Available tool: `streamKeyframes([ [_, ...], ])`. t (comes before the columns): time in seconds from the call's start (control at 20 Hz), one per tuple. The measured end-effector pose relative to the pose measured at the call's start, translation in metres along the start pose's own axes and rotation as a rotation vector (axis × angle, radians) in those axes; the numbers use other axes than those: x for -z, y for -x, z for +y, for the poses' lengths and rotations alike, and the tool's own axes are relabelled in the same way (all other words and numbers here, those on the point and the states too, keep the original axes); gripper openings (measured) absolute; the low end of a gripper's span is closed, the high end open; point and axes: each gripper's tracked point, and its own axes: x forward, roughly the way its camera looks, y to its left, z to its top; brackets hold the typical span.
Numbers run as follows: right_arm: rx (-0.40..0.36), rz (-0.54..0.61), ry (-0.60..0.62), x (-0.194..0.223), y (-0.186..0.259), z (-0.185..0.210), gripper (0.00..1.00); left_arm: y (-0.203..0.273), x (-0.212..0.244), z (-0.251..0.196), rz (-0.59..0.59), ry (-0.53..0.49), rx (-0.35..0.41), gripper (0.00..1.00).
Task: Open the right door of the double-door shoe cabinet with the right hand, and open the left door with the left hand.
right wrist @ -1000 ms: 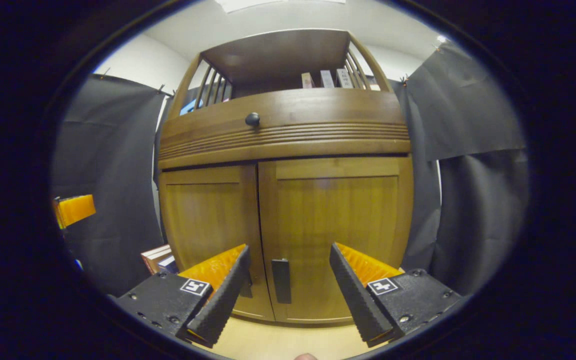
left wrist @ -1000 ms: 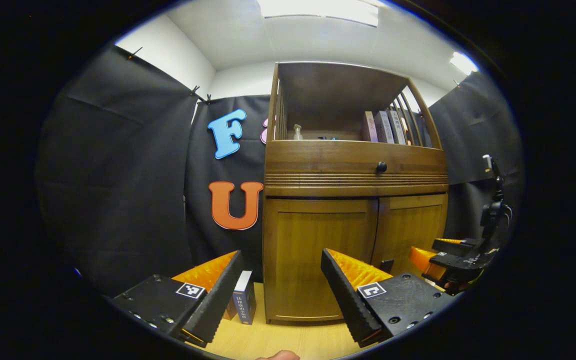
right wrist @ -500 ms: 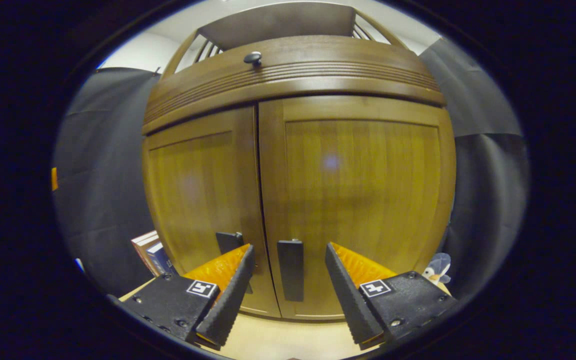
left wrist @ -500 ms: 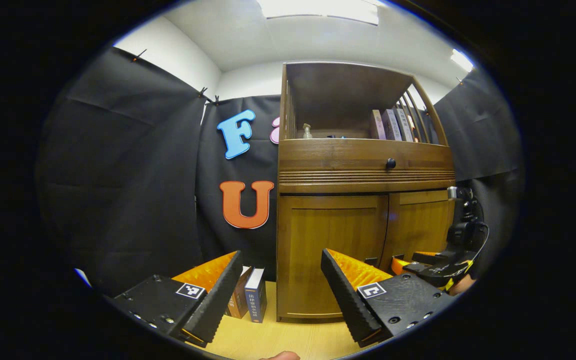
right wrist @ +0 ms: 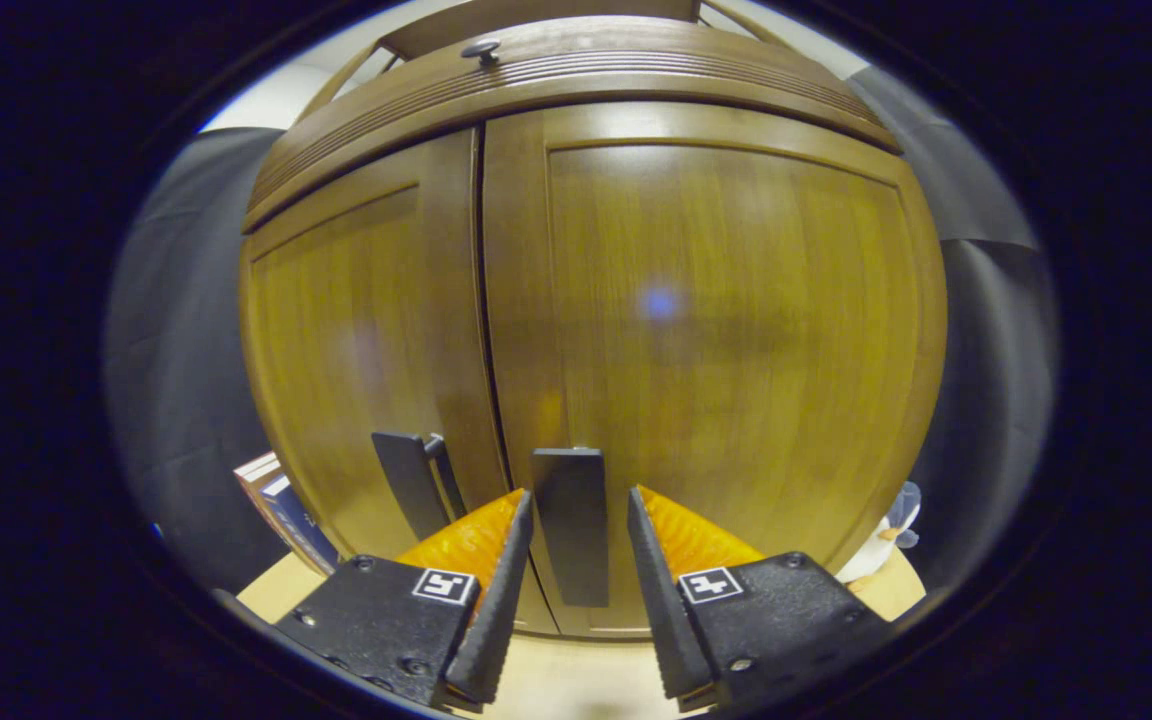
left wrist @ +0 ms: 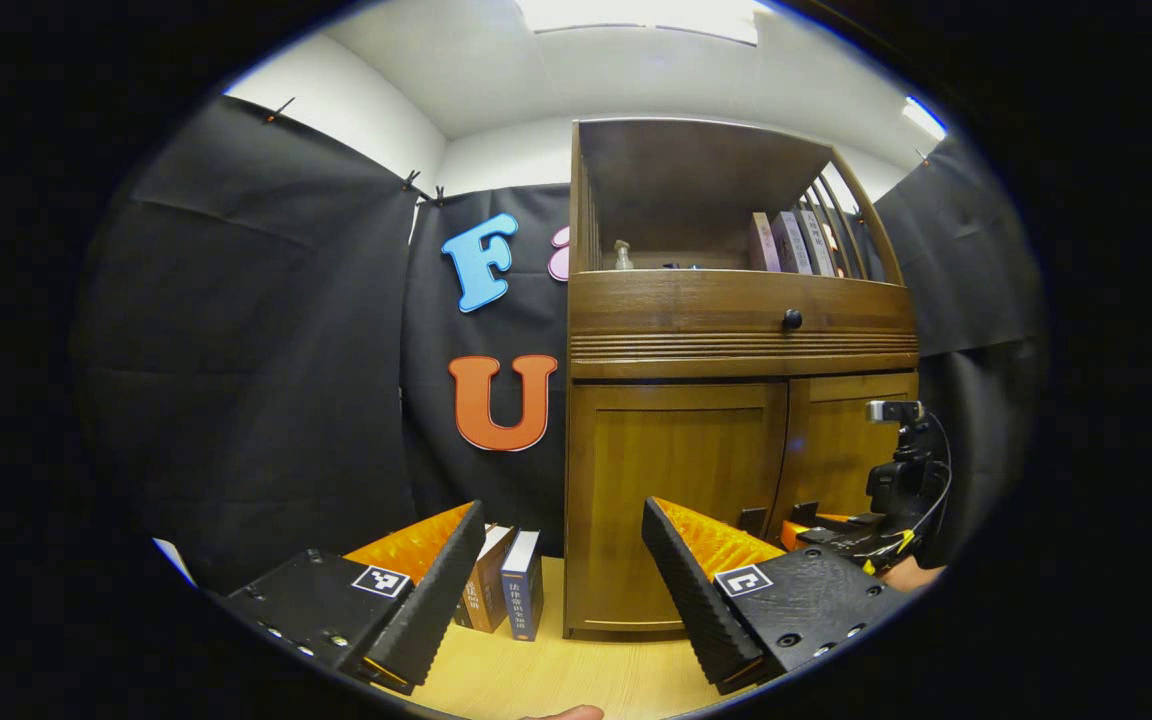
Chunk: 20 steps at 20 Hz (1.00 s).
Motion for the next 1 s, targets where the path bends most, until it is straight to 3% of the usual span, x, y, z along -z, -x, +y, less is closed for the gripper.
streamKeyframes([
  [0.15,-0.022,0.027,0.022,0.005,-0.012,0.007,0.47,0.002,-0.001,0.001,-0.003,-0.009,-0.002,1.0],
  [0.2,-0.019,0.026,0.027,0.007,-0.014,0.006,0.43,0.003,-0.001,0.0,-0.003,-0.012,-0.002,0.95],
  [0.3,0.001,0.012,0.056,0.007,-0.014,0.003,0.39,0.005,-0.003,-0.003,-0.006,-0.017,0.007,1.0],
  [0.4,0.001,0.004,0.06,0.006,-0.013,0.003,0.38,0.005,-0.001,-0.007,0.0,-0.02,0.018,0.95],
  [1.0,-0.044,0.018,0.046,0.007,-0.009,0.003,0.31,0.009,-0.001,-0.04,0.006,-0.022,0.086,0.95],
])
